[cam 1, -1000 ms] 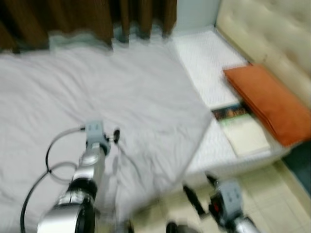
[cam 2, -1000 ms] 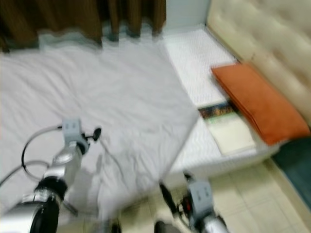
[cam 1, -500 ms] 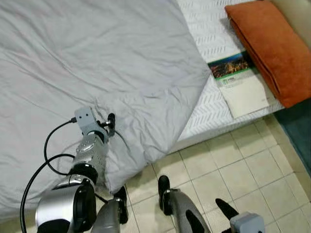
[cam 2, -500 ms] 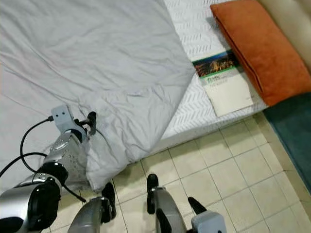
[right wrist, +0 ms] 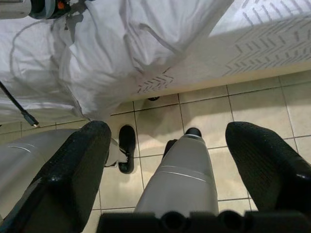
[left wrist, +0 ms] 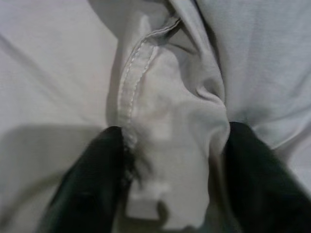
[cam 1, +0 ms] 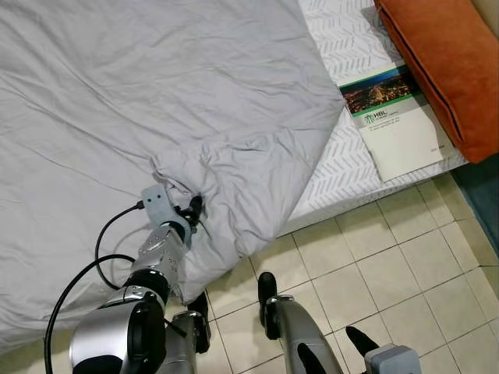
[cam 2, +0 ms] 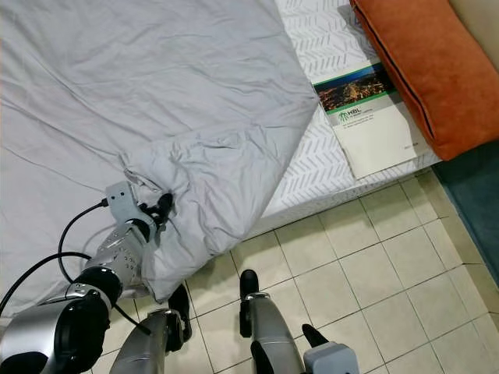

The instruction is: Clean up the room

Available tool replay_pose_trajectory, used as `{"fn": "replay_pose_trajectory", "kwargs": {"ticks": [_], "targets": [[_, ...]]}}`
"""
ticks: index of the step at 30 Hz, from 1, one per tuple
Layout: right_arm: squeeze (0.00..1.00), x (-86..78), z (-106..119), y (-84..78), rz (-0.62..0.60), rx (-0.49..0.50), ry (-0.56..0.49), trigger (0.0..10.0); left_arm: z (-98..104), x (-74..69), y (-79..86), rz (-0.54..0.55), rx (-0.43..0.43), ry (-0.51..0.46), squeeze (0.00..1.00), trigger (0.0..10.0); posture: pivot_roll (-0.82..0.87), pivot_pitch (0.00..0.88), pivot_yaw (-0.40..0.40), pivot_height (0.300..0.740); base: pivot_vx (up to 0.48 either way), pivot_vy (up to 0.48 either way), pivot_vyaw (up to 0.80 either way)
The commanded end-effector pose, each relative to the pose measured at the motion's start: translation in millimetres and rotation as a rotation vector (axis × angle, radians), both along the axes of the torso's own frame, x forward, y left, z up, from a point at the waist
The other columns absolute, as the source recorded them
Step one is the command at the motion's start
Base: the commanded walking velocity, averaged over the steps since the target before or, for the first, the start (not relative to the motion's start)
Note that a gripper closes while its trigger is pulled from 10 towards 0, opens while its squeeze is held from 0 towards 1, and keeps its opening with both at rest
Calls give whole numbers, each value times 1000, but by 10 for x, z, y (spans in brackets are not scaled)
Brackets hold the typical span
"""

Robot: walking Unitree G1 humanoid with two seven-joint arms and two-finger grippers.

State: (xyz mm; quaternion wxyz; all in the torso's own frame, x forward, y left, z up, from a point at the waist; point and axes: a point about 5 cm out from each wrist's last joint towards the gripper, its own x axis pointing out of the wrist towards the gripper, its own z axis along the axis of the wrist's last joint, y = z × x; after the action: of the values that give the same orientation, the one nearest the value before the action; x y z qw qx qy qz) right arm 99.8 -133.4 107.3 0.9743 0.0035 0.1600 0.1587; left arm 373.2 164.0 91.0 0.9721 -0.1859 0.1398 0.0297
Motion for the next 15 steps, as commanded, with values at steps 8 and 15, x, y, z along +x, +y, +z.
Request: {"fn": "replay_pose_trajectory", "kwargs": {"ticks": [8,15], "targets": [[0,4,-119,-22,-20,-10,50,10000,-234,-151,85,-47,185,68,0,0,-368,651,-37,740,0,0,0],[0,445,-345,-139,13,1,48,10000,-229,-167,-14,-166,342,5,0,0,-258,432,-6,740,0,0,0]]}}
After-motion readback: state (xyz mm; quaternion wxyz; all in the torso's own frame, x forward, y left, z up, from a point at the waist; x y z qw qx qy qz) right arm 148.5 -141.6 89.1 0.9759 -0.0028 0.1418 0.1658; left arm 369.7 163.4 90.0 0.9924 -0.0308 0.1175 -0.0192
